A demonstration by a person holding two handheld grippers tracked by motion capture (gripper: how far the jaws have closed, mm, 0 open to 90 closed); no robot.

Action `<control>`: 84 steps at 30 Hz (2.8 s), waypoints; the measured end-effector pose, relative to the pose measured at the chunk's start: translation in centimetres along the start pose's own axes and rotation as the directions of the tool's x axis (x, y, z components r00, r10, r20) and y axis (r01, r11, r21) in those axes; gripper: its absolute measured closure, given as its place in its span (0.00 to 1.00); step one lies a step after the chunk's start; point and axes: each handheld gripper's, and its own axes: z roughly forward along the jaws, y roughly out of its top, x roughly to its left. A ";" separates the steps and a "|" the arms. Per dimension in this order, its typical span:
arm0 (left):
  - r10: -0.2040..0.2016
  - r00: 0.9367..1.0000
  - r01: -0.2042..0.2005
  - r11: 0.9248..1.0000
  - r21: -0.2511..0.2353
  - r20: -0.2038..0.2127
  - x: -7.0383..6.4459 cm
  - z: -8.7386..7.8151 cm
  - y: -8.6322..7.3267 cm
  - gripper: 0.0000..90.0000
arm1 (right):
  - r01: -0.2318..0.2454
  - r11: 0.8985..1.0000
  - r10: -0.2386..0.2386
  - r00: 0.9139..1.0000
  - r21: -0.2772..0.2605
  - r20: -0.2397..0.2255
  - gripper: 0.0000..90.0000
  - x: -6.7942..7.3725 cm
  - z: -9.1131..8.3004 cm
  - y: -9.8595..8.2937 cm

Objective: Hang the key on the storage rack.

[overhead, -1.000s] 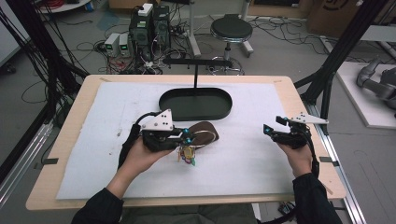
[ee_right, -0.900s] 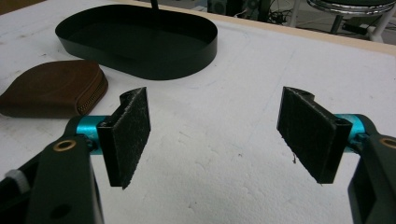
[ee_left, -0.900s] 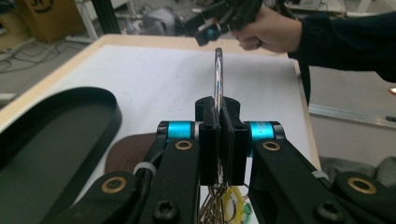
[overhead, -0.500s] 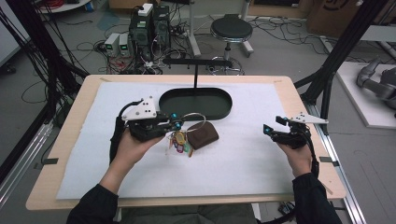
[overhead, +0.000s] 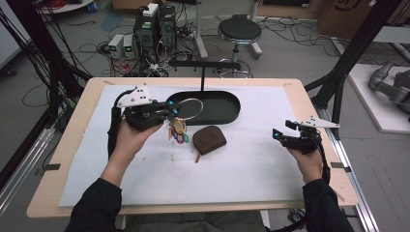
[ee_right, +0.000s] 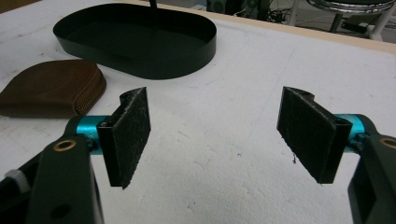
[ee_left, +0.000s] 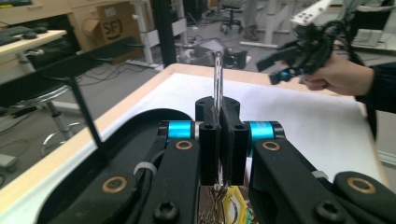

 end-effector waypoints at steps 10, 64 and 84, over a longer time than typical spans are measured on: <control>-0.030 0.997 0.030 1.000 -0.001 -0.072 3.1 0.3 0.6 0.96 | 0.002 1.000 -0.002 1.000 -0.004 -0.001 0.29 0.0 0.0 0.0; -0.203 0.930 0.214 0.977 0.002 -0.306 12.6 5.1 -2.4 0.96 | -0.010 1.000 0.010 1.000 -0.011 -0.003 0.29 -0.4 0.1 0.0; -0.218 0.914 0.241 0.970 0.026 -0.341 13.0 5.5 -3.1 0.96 | -0.017 1.000 0.017 1.000 -0.010 -0.003 0.29 -0.4 0.1 0.0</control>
